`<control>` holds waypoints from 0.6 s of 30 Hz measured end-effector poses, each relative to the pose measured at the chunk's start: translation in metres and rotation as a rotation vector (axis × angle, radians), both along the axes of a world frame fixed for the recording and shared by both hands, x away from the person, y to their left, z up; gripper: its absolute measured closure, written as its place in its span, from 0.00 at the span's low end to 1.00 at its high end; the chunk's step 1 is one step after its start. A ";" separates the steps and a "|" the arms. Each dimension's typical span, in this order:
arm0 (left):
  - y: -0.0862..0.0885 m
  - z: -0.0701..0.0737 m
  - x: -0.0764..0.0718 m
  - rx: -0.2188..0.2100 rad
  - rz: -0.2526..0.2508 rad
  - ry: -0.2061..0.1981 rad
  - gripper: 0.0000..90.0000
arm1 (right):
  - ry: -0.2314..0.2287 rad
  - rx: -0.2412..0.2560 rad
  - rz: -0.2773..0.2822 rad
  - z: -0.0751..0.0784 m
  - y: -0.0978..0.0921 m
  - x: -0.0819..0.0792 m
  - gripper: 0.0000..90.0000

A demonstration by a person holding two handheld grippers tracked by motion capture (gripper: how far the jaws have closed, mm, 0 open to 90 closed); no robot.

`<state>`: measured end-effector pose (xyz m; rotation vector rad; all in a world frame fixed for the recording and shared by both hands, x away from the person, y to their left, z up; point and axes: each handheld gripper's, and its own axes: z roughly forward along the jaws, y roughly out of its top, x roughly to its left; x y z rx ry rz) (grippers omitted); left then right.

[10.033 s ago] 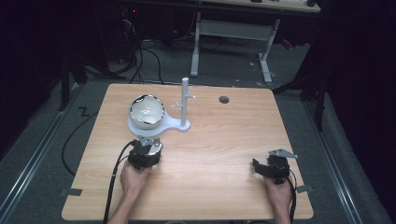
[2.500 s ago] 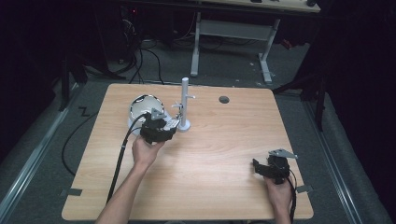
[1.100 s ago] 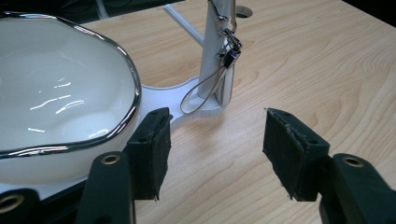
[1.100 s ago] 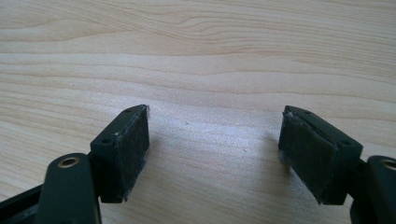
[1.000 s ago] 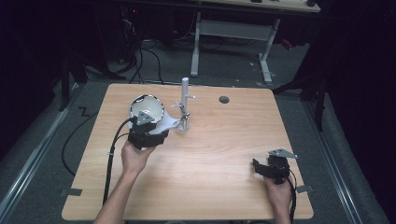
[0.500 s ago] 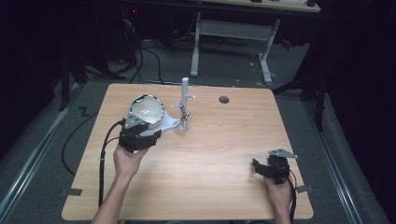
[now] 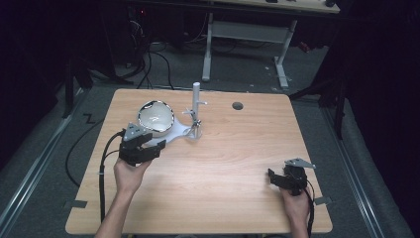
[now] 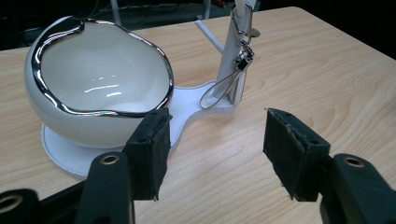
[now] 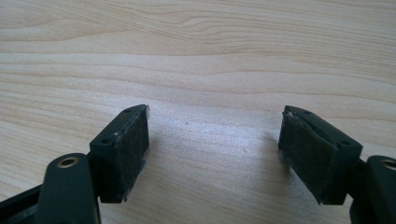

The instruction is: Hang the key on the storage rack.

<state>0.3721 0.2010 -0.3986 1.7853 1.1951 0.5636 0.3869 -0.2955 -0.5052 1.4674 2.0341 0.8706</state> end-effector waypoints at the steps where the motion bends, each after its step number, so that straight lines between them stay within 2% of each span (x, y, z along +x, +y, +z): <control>1: 0.001 0.000 -0.001 -0.005 0.002 0.000 0.46 | 0.000 0.000 0.000 0.000 0.000 0.000 0.27; 18: 0.012 -0.003 -0.013 -0.017 0.019 0.000 0.46 | 0.000 -0.001 0.002 0.000 0.000 0.000 0.27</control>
